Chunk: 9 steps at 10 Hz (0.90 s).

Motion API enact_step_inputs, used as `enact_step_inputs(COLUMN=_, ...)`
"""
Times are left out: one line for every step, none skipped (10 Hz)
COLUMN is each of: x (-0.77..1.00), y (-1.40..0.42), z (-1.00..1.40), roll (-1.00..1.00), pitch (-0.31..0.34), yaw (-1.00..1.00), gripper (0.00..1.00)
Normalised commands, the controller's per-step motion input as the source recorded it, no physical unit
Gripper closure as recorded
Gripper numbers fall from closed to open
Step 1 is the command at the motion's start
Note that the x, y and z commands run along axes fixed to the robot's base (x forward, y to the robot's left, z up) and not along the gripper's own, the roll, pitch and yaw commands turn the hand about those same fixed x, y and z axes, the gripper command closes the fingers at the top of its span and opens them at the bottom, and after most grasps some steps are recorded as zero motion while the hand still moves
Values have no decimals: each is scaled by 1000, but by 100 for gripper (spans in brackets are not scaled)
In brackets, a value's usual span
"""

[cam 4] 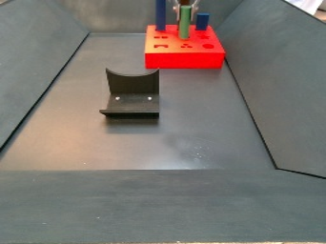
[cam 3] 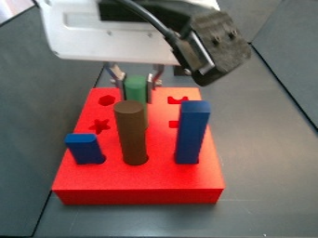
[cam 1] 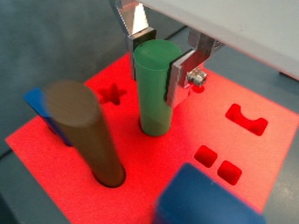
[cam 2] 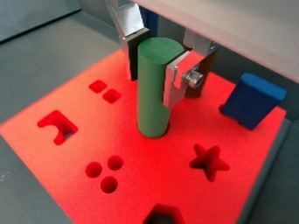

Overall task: Pick up the round object. Move up. Place the round object on the fixture. Regrasp the round object. Move to above the board. Insert the round object.
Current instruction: Insert the round object.

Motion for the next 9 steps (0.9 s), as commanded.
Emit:
enact_step_inputs(x=74, y=51, z=-677, roll=-1, pitch=0, yaw=0, gripper=100)
enact_step_inputs(x=0, y=0, z=-663, roll=0, pitch=-20, yaw=0, gripper=100)
enact_step_inputs(x=-31, y=0, z=-566, roll=0, pitch=-96, yaw=0, gripper=100)
enact_step_inputs(x=-83, y=-23, z=-294, roll=0, pitch=-154, yaw=0, gripper=100)
enact_step_inputs(x=-43, y=0, z=-237, roll=0, pitch=-241, yaw=0, gripper=100)
enact_step_inputs(x=0, y=0, z=-306, roll=0, pitch=-259, yaw=0, gripper=100)
enact_step_inputs(x=0, y=-23, z=-389, roll=0, pitch=-276, yaw=0, gripper=100)
enact_step_inputs(x=-57, y=-103, z=-394, roll=37, pitch=-427, yaw=86, gripper=100)
enact_step_inputs(x=0, y=0, z=0, roll=0, pitch=0, yaw=0, gripper=100)
